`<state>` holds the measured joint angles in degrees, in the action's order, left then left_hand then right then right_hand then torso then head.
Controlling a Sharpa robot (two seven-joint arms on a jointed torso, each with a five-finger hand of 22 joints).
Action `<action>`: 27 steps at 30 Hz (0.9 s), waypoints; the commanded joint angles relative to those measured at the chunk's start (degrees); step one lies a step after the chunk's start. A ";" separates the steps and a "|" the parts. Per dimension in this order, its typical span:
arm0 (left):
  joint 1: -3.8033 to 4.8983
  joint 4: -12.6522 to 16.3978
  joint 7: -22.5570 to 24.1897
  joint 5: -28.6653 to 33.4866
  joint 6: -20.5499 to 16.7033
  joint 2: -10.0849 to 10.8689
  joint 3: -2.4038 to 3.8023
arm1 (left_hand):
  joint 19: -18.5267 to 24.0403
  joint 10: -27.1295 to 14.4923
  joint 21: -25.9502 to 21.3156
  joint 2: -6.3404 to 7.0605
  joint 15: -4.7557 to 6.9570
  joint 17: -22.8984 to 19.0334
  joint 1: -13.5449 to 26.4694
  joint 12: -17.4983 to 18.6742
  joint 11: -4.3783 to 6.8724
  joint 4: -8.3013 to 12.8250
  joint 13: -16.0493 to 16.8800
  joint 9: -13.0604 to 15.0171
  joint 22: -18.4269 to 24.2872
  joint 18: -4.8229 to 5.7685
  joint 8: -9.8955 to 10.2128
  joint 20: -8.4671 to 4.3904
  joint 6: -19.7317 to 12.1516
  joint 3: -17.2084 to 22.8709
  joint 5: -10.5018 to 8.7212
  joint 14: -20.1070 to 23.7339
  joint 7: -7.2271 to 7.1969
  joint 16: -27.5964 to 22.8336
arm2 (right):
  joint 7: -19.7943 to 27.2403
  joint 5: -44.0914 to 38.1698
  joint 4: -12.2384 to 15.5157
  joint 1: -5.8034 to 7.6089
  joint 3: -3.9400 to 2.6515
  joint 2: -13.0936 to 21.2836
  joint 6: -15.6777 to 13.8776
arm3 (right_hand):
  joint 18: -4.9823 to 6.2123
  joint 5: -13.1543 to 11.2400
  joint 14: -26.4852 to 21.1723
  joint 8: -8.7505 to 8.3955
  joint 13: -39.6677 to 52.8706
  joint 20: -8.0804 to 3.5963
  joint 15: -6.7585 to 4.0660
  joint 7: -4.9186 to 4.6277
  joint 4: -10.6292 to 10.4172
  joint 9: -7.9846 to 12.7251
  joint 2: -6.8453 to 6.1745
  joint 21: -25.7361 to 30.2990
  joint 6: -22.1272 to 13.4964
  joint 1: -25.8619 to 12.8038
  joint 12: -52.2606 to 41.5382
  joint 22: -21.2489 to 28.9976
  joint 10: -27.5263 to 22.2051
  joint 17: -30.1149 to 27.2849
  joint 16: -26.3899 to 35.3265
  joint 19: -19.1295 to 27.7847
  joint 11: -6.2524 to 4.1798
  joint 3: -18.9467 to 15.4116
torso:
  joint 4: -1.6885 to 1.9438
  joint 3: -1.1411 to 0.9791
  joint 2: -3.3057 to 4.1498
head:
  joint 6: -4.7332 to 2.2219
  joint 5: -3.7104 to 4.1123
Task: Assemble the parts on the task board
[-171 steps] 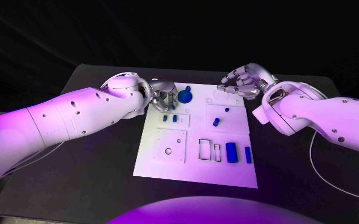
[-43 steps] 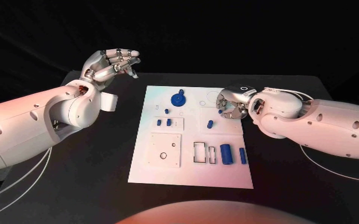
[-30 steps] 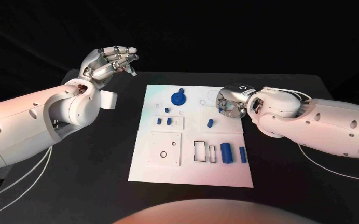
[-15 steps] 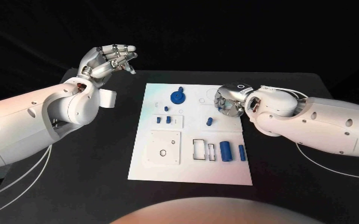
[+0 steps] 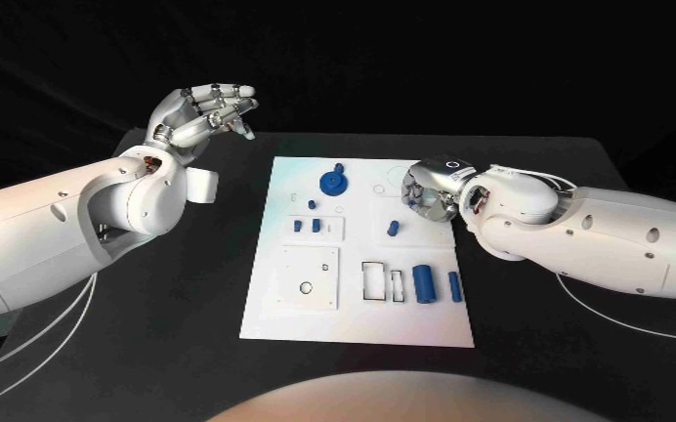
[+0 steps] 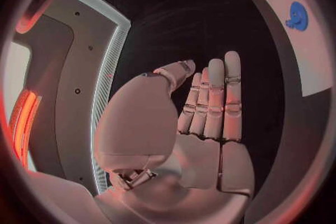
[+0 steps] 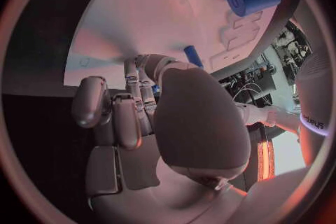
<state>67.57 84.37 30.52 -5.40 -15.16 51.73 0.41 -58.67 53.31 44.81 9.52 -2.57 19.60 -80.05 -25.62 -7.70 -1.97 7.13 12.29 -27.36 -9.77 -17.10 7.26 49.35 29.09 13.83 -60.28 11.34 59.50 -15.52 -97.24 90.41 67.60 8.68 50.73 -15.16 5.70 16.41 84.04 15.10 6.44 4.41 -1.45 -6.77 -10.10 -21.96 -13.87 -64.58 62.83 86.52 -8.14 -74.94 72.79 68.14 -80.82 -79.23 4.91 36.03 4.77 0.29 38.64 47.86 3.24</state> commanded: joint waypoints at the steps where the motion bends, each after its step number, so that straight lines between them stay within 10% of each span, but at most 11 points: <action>1: 0.02 0.20 0.16 0.34 0.24 0.02 0.05 | -0.12 -0.53 0.04 -0.05 -0.16 0.03 -0.10 -0.23 0.07 0.39 -0.07 -0.03 -0.09 -0.73 -0.27 0.21 -0.31 0.01 0.36 0.43 0.23 0.24 | -0.12 -0.09 -0.10 -0.44 0.29 -0.29 -1.67 | -0.45 0.31 1.78 0.40 0.12 -0.27 -0.33 0.12 0.95 -0.42 0.34 -0.25 0.59 -0.98 0.33 -3.64 3.10 -0.20 -0.19 -0.22 -2.36 1.41 | 0.02 0.00 0.00 | 0.09 0.01; 27: -0.03 -0.18 -1.65 2.22 1.65 0.14 0.04 | 0.46 -2.79 0.12 0.15 -0.59 -0.10 0.15 -0.20 -0.44 0.71 -0.40 -0.04 -0.25 -0.70 -0.49 0.51 -0.97 0.03 0.36 1.09 0.60 0.24 | -0.25 -0.03 3.69 -0.20 0.00 2.12 -7.59 | -0.54 0.21 1.82 0.79 0.42 -0.44 -0.49 0.25 2.81 -1.22 -0.01 -0.90 0.78 -2.56 1.06 -4.38 4.18 -0.03 -0.28 -0.29 -2.52 3.65 | -0.07 -0.02 -0.06 | 0.04 -0.16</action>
<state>67.53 84.16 29.04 -3.90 -14.76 51.92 0.40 -58.46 50.98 44.81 9.51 -3.19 19.59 -80.05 -25.62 -8.19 -1.66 6.77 12.30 -27.55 -9.76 -17.29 7.47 48.73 29.10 13.83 -59.66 11.96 59.50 -16.07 -97.06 93.75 67.35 8.72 52.75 -20.70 5.71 16.63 84.04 15.76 6.79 4.21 -1.43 -6.59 -7.28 -23.37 -13.78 -65.12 63.19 84.61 -6.92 -74.92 73.51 68.02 -80.82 -79.42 5.62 39.48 4.71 0.24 38.63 47.94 3.05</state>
